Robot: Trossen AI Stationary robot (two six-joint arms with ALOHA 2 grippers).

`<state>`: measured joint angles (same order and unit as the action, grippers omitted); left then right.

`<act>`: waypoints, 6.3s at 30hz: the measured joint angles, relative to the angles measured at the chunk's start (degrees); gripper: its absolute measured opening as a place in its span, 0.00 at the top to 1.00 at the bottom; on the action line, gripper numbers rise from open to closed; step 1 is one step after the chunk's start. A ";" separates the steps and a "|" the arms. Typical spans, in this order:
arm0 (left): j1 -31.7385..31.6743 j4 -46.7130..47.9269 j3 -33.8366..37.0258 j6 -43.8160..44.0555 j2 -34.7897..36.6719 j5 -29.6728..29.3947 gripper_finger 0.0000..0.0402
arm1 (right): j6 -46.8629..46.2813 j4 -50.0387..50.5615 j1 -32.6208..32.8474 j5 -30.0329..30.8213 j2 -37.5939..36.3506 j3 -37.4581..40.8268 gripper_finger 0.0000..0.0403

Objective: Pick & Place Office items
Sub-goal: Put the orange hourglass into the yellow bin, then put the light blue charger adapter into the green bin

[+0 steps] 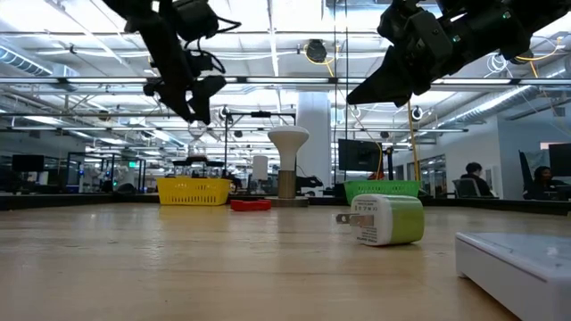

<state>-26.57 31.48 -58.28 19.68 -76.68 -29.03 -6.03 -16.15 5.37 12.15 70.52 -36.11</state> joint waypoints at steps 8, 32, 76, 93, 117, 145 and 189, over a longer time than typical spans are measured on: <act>-6.78 -7.98 3.33 -2.03 0.10 0.79 0.47 | 0.90 -0.10 0.00 0.00 0.00 0.00 1.00; -11.30 -22.04 13.70 -3.50 -1.14 1.57 0.47 | 0.92 -0.17 0.00 0.00 0.00 0.01 1.00; -7.58 -14.10 13.64 -12.58 6.08 10.82 0.34 | 0.53 0.36 0.00 -0.23 -0.02 0.01 1.00; 12.01 -30.70 31.66 -6.59 18.73 23.68 0.83 | 2.86 -0.76 -0.48 -0.17 -0.04 0.03 0.99; 38.40 -48.84 31.61 2.39 -2.38 6.92 0.95 | 2.21 -2.53 -0.44 -0.22 -0.04 0.03 0.99; 48.02 -71.66 31.54 -21.26 4.53 2.83 0.99 | -4.84 -12.33 -0.35 -0.59 0.00 0.03 0.99; 53.08 -94.86 39.17 -8.81 -18.52 -1.07 0.97 | -61.12 79.76 26.51 -7.95 25.98 -42.11 0.71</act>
<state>26.52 -63.37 -19.11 10.87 -95.20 -30.11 -67.15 63.61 31.88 4.20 96.50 -78.22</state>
